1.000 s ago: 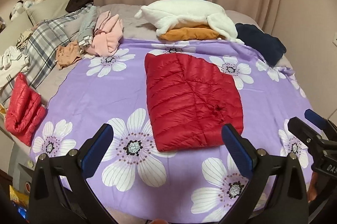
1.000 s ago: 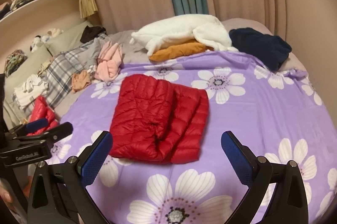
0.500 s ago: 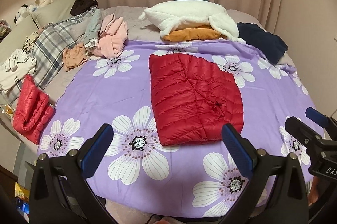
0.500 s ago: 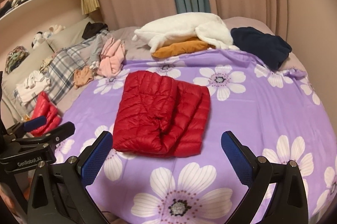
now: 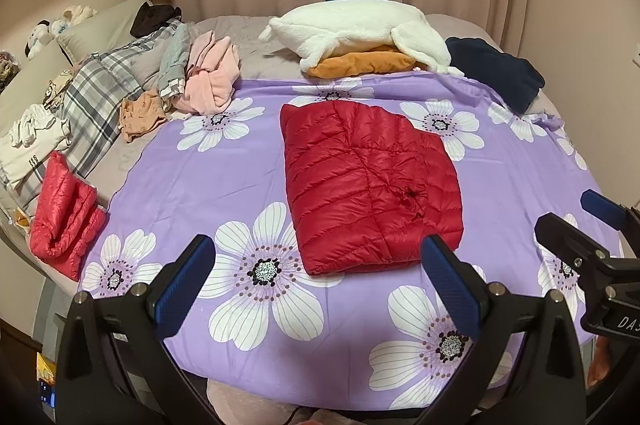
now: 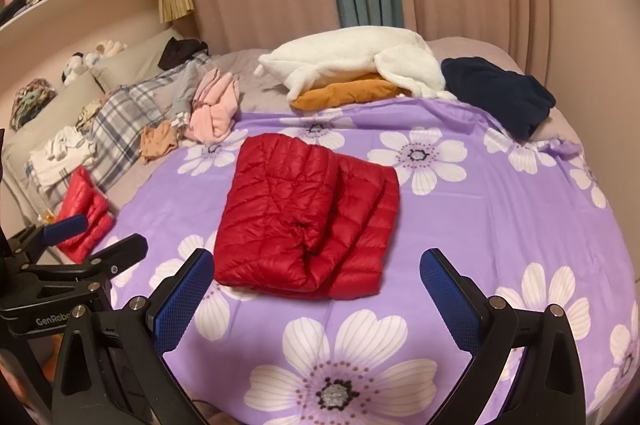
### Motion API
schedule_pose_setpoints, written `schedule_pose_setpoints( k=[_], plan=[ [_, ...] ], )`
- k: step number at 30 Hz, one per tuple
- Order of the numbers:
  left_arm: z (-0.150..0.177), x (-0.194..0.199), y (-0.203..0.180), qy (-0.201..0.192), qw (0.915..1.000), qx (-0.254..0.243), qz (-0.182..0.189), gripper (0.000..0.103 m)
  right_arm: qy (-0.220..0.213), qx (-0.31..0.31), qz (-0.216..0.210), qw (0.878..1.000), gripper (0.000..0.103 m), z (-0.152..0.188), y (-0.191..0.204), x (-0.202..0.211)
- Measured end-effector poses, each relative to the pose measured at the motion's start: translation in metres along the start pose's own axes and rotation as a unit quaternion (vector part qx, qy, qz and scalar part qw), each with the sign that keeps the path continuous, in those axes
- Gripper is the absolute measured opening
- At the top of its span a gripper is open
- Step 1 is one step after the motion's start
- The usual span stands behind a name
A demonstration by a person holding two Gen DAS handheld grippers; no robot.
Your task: Fold large clothes
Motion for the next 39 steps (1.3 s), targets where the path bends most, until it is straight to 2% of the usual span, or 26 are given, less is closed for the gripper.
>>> schedule_pose_setpoints(
  k=[39],
  plan=[
    [0.003,-0.0089,-0.0008,0.01,0.9998,-0.014,0.005,0.103,0.004,0.003,0.002,1.0,0.102,-0.0001,0.0001,-0.003]
  ],
)
Point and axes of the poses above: each gripper's, at about its wrist camera, not at the fingertips, and x roughly against the way its jaws point, y to its left, z to its underside, the point moved 2 cm from there along -x, roughly the way its jaws point, and after that the axes turned 15 degrees about y, right-handed, at the moved point
